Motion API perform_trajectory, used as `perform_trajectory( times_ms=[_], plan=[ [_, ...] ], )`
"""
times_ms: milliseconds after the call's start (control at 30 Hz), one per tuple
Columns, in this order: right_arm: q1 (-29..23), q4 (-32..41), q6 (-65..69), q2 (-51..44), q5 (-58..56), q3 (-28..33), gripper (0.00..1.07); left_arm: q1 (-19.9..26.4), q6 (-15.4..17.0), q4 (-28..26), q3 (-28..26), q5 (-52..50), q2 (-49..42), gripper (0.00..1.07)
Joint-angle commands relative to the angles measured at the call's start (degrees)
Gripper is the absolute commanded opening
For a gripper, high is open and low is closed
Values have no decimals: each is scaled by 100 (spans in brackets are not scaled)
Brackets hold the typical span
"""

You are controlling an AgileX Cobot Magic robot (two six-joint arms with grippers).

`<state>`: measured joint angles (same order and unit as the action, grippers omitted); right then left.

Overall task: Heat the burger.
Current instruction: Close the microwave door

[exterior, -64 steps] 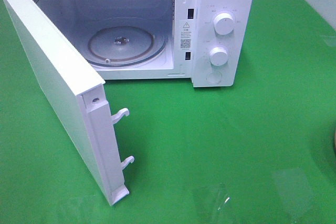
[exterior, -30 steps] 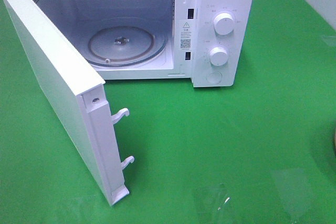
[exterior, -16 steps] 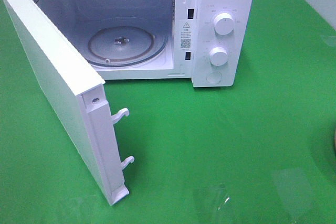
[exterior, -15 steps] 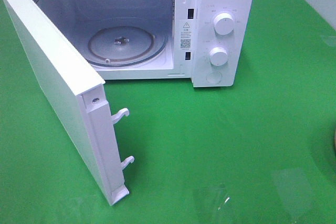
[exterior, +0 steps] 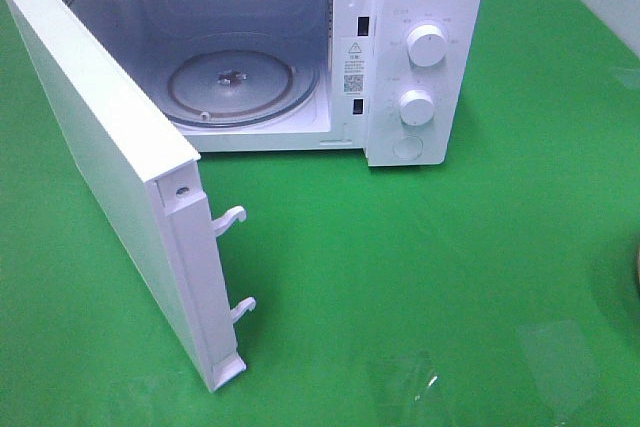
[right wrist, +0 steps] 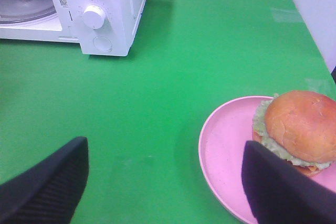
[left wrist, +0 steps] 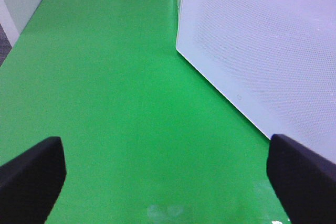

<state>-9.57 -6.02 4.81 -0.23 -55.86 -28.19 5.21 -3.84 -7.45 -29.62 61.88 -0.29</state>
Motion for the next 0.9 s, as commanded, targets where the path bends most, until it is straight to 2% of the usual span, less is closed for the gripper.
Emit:
perform_trajectory(
  times_ms=[33,267,333,367,467,767,800,833,867,900],
  plan=[
    [23,11,-92,-160,69,6,76,23,52,-40,6,-80,-92,98],
    [23,11,-92,-160,69,6,76,23,6,-350,-86,-264,-86,98],
    [23,11,-92,-160,69,6,76,23,-120,-350,-143,-470,-6,98],
    [23,11,-92,-160,69,6,76,23,-258,-338,-166,-733,172,98],
    [23,11,-92,-160,69,6,76,23,-350,-321,-166,-1106,596,98],
    [23,11,-92,-160,69,6,76,23,-350,-212,-166,-1587,1490,98],
    [23,11,-92,-160,69,6,76,23,-350,-201,-166,-1782,1713,93],
    [23,11,-92,-160,69,6,76,23,-344,-201,-166,-1988,1937,82],
    [23,11,-92,-160,69,6,76,23,-344,-201,-166,-1988,1937,82],
    [23,11,-92,-160,69,6,76,23,-344,-201,-166,-2183,2097,65]
  ],
)
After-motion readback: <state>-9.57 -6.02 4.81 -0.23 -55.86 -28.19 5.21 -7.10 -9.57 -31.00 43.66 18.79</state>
